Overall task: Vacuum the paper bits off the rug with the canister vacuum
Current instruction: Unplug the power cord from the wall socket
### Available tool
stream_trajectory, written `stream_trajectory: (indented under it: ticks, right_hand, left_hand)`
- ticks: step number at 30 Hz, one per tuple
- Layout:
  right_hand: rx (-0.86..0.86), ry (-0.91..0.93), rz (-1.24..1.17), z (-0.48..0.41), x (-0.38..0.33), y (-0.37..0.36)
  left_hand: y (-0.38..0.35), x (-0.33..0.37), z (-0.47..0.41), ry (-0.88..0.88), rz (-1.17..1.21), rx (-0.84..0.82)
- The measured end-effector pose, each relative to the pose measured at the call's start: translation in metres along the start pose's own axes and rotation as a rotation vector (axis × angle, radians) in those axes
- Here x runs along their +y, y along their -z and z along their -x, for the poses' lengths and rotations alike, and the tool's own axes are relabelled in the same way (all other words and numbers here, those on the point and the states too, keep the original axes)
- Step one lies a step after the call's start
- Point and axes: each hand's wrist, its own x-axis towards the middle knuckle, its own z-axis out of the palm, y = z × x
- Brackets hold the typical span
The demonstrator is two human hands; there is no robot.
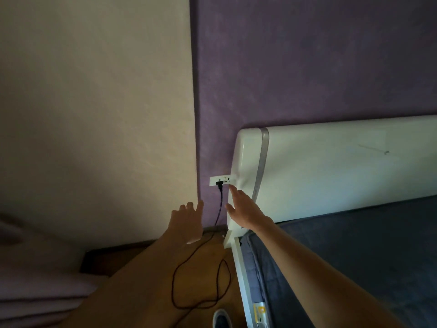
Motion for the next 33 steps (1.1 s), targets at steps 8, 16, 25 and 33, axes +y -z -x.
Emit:
stream_trajectory:
  ticks: [8, 16, 25, 33]
  right_hand:
    - [0.019, -0.041, -0.237, -0.049, 0.017, -0.045]
    - [0.038, -0.106, -0.323, -0.088, 0.039, -0.093]
    - [0.181, -0.113, -0.493, -0.122, 0.062, -0.130]
    - [0.358, -0.122, -0.602, -0.144, 0.065, -0.157]
  left_hand:
    - [-0.052, 0.013, -0.034, 0.029, 0.037, -0.071]
    - [-0.113, 0.032, -0.074, 0.022, 0.159, -0.053]
    - [-0.161, 0.059, -0.117, 0.107, 0.776, -0.030]
    - [-0.194, 0.062, -0.129, 0.117, 1.061, 0.109]
